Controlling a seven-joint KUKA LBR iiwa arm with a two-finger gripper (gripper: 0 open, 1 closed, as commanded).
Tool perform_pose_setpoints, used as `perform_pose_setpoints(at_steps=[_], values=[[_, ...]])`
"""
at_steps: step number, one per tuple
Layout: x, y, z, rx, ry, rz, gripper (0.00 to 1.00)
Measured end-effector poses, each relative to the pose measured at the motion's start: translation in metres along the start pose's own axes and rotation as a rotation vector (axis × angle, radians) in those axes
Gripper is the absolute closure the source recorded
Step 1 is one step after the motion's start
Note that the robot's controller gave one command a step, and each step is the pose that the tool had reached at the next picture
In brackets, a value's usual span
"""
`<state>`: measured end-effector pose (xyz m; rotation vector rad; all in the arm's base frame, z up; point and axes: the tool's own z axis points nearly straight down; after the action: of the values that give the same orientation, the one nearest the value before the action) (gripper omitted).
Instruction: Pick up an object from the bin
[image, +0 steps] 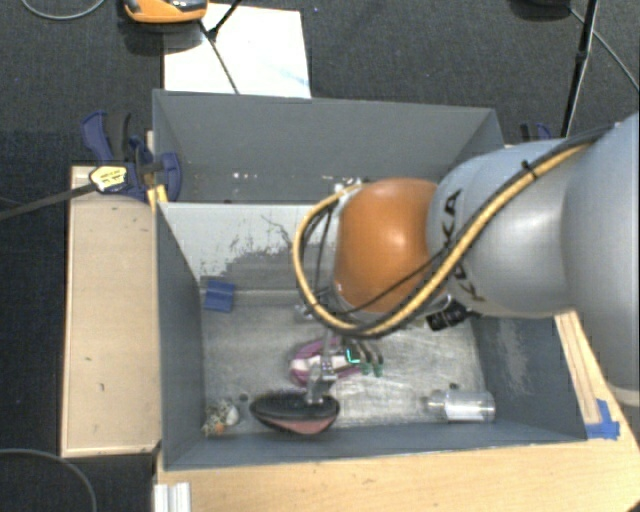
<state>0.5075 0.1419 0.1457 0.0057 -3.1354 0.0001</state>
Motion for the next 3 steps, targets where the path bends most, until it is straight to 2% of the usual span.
perform_pose_setpoints(at_steps=[1, 2, 3], values=[[-0.0063, -0.0135, 0.0463, -0.003, -0.033, -0.129, 0.0], [0.0001, -0.0136, 0.0526, -0.001, -0.011, -0.127, 1.0], [0.0, -0.0136, 0.0525, -0.001, -0.011, -0.124, 0.0]])
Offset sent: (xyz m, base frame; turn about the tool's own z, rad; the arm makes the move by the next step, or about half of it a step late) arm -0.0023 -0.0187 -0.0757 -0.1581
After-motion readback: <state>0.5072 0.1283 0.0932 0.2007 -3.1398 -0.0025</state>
